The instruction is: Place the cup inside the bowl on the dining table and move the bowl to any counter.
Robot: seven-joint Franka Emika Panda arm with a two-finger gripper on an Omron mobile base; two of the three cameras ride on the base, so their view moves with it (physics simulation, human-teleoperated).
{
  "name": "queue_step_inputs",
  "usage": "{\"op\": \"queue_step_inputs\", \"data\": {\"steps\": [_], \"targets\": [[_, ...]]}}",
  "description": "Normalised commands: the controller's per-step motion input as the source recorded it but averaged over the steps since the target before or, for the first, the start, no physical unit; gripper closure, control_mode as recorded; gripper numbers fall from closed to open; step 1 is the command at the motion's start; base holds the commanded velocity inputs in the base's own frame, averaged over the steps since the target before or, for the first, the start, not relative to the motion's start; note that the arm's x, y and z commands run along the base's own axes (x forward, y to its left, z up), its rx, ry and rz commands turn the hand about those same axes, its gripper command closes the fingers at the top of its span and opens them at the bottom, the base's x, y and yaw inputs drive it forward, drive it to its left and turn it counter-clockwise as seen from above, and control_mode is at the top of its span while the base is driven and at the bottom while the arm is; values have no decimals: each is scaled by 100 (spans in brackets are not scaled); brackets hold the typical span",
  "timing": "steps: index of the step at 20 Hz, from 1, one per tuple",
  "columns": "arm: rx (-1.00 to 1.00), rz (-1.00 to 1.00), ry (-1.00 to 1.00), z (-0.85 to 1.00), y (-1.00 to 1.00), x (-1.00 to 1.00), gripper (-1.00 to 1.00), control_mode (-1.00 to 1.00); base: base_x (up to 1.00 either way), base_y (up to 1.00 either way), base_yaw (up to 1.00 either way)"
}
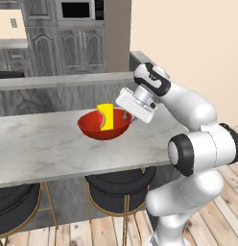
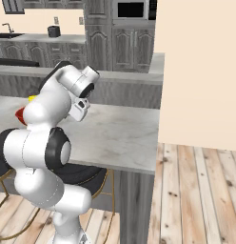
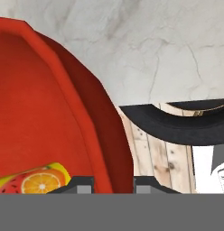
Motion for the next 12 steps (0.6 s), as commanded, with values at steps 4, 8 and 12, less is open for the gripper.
{"op": "queue_step_inputs", "data": {"steps": [4,8,12], "targets": [[0,0,0,0,0,0,100,-100,0,0,0],[0,0,0,0,0,0,100,-100,0,0,0],[0,0,0,0,0,0,100,-100,0,0,0]]}}
